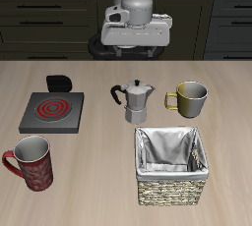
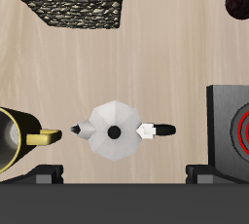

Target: Place the moka pot on the stove and turn off the stove

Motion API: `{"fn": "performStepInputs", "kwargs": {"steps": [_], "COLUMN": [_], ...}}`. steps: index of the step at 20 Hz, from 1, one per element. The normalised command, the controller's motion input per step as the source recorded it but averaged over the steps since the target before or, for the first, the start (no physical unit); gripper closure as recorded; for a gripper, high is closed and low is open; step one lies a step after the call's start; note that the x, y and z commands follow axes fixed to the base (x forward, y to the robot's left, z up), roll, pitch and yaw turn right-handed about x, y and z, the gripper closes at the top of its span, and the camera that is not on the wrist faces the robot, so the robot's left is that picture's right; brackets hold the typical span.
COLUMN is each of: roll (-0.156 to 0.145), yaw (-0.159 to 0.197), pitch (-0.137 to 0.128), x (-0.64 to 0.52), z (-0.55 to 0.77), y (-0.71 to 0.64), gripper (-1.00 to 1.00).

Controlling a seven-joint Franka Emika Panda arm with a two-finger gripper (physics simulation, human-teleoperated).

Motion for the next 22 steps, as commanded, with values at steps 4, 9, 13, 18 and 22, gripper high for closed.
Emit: {"fn": "performStepInputs", "kwargs": {"steps": [4,9,13,18,22], "roll": [-0.027,-0.036,-0.001,-0.011,0.005], "yaw": [-0.032,-0.025,0.005,0.008,-0.017], "pitch": [-0.039,0.006,-0.003,-0.003,0.01], "x": [-0.05,0.0,-0.02,-0.02,0.05], "z": [-0.2,-0.14,-0.12,-0.05,-0.01], "y": [0.03,-0.13,-0.02,-0.05,0.03], "gripper": [-1.0,-1.0,-1.0,-1.0,-1.0]}}
